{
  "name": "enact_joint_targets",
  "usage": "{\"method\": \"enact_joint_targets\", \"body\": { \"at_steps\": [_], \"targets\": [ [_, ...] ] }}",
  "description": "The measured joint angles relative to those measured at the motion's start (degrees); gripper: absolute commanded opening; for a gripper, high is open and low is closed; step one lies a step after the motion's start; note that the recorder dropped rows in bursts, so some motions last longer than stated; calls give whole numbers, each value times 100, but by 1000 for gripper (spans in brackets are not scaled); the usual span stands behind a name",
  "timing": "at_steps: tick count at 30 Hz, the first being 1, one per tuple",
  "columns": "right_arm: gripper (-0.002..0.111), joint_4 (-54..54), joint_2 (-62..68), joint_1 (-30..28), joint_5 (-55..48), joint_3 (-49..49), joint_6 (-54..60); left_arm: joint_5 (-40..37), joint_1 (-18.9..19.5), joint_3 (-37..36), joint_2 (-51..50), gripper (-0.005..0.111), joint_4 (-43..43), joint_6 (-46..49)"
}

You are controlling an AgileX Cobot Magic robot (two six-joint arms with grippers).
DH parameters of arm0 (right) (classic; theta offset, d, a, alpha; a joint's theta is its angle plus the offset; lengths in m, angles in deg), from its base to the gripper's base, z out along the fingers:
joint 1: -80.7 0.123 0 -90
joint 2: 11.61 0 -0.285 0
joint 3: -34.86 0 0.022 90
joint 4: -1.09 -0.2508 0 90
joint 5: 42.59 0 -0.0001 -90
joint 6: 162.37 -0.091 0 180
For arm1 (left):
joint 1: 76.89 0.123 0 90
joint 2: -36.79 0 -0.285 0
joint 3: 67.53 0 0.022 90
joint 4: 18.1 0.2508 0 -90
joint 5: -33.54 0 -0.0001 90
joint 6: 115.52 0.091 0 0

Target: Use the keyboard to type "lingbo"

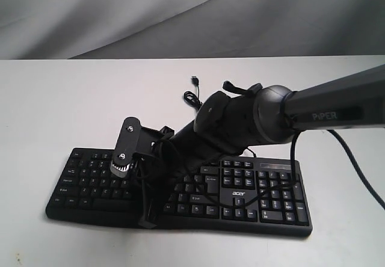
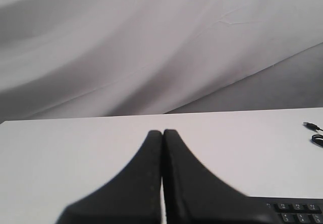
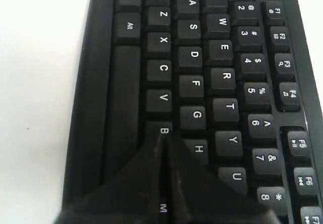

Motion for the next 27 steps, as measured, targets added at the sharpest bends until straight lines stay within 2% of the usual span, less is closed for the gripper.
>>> {"method": "enact_joint_targets", "body": {
  "at_steps": [22,27],
  "targets": [
    [0,21,-15,0,21,-11,1,0,0,0,0,1,0,0],
    [0,44,-137,0,-13,-304,-128,0,0,0,0,1,0,0]
  ]
}}
